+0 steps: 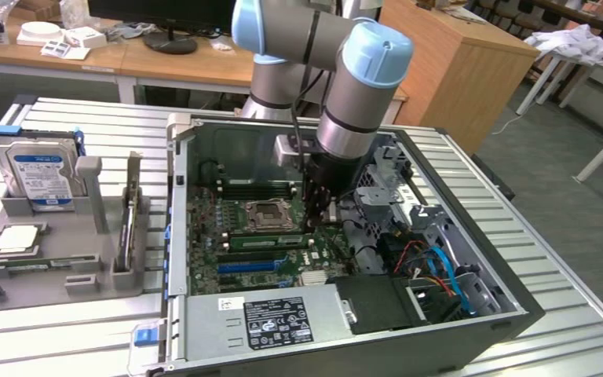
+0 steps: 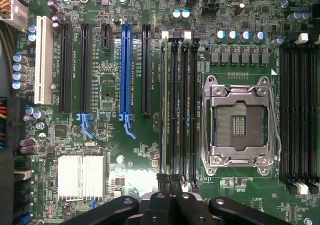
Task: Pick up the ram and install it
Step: 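Press down the ram until it locks into place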
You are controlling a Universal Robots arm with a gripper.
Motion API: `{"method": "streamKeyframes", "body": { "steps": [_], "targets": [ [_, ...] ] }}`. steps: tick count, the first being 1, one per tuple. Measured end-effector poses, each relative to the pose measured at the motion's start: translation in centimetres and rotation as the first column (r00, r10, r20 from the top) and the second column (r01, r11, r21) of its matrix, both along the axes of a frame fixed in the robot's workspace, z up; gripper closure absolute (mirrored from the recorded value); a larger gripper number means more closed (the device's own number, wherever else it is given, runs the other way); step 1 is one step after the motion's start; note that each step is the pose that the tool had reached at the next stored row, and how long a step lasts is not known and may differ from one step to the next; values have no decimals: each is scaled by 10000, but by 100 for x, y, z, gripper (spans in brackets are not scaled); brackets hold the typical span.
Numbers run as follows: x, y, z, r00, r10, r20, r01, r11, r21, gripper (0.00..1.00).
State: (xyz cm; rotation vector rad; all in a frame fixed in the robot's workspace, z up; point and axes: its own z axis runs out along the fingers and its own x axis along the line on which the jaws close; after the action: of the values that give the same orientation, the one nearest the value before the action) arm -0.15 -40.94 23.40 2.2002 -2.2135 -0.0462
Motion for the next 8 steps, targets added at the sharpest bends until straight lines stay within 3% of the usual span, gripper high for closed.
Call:
{"method": "streamKeyframes", "body": {
  "steps": [8],
  "targets": [
    [14, 0, -8, 10000, -2, -1, 2, 10000, -1, 89]
  ]
}}
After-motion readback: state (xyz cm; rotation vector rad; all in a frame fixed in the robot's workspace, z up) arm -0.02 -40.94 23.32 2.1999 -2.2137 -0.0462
